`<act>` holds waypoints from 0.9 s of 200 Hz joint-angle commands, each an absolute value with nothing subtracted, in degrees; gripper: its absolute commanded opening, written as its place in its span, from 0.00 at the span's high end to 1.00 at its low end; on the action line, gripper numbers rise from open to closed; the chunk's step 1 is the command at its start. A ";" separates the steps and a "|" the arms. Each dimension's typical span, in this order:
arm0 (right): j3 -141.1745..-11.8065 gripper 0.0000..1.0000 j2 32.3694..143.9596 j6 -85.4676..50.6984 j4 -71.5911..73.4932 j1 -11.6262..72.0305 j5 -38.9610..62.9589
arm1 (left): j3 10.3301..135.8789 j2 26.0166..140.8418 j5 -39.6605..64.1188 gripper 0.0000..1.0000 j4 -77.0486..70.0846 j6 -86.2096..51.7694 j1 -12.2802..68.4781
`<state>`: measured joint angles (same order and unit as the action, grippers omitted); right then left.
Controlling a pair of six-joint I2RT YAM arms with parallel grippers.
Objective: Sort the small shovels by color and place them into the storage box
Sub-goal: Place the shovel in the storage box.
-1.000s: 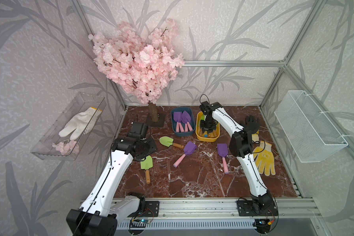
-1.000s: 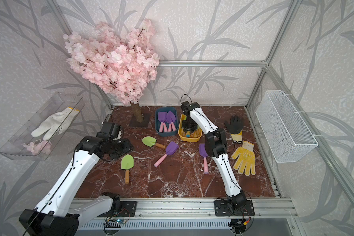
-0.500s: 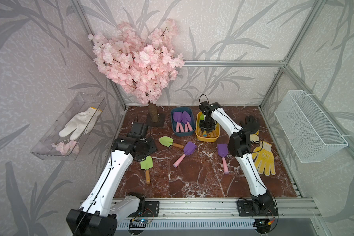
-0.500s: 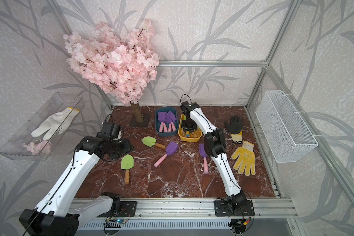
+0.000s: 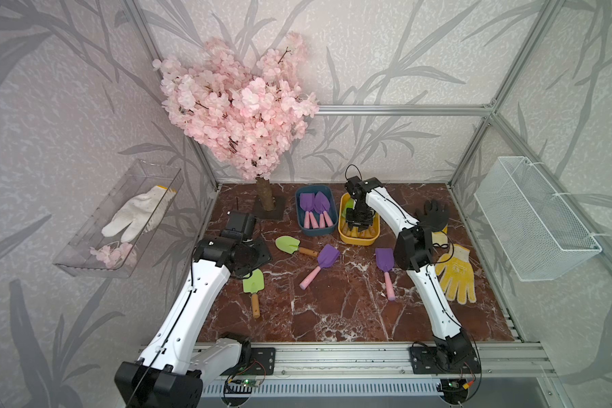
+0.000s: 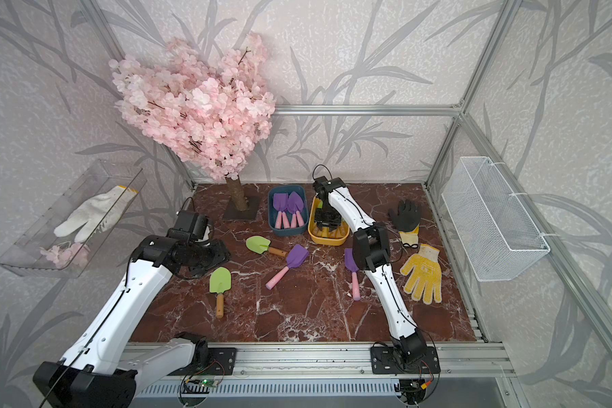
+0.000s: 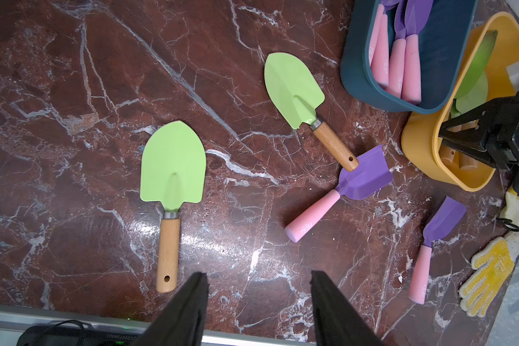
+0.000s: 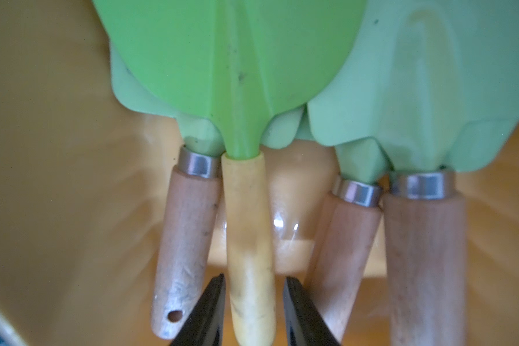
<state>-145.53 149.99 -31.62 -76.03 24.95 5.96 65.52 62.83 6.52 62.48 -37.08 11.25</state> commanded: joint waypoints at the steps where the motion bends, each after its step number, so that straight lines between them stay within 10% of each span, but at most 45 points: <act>1: -147.04 0.63 150.62 -31.46 -77.78 24.53 5.14 | 65.13 62.75 5.79 0.41 62.70 -37.08 11.49; 116: -148.92 0.63 138.45 -32.00 -78.40 24.52 2.40 | 67.53 62.87 4.77 0.41 63.98 -36.56 14.23; 180: -121.07 0.63 114.09 -29.96 -65.93 25.04 2.55 | 68.65 64.81 1.91 0.41 65.98 -36.91 20.48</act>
